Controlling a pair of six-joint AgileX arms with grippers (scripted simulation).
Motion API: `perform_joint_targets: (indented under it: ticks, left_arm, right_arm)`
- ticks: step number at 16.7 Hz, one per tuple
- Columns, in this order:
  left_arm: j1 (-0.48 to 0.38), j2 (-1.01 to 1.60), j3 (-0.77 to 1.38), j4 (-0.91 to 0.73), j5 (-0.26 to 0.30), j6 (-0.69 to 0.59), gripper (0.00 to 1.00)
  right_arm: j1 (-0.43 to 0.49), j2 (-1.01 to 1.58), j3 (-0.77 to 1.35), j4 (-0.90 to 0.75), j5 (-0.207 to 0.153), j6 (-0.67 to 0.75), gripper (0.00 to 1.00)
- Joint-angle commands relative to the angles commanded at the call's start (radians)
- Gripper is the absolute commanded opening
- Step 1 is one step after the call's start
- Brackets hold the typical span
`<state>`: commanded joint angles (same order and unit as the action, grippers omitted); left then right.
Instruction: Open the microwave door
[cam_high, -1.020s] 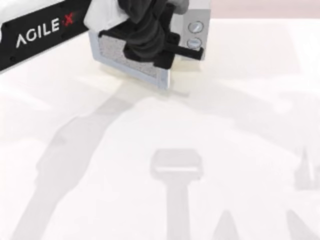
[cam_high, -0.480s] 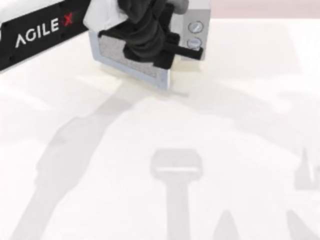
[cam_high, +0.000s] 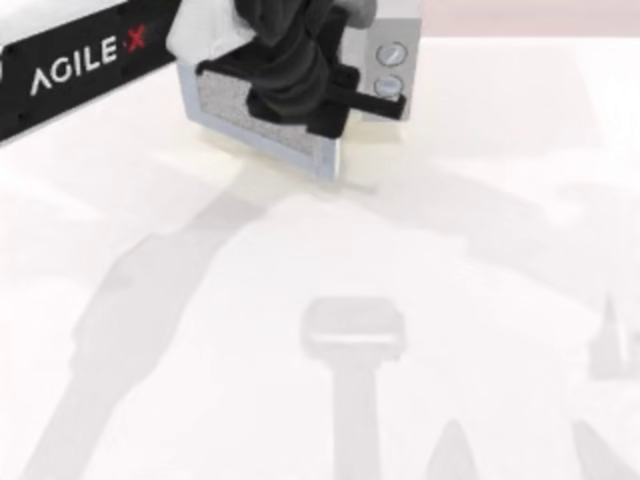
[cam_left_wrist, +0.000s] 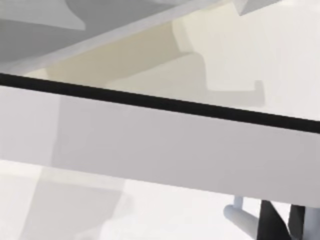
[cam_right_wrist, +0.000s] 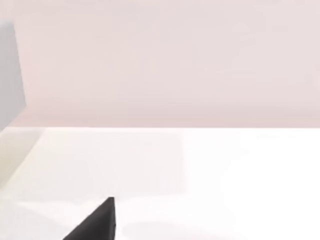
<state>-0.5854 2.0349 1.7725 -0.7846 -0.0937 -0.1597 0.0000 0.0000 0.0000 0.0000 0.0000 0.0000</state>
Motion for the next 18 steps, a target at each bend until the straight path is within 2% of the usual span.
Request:
perform_joint_targets:
  ticks: [5, 11, 18]
  left_arm:
    - [-0.002, -0.007, -0.016, 0.005, 0.014, 0.01, 0.0]
    - [0.031, -0.083, -0.119, 0.044, 0.071, 0.123, 0.0]
    - [0.032, -0.084, -0.121, 0.044, 0.072, 0.126, 0.0]
  right_arm:
    - [0.0, 0.0, 0.0, 0.0, 0.0, 0.0, 1.0]
    - [0.0, 0.0, 0.0, 0.0, 0.0, 0.0, 1.0]
    - [0.0, 0.0, 0.0, 0.0, 0.0, 0.0, 1.0]
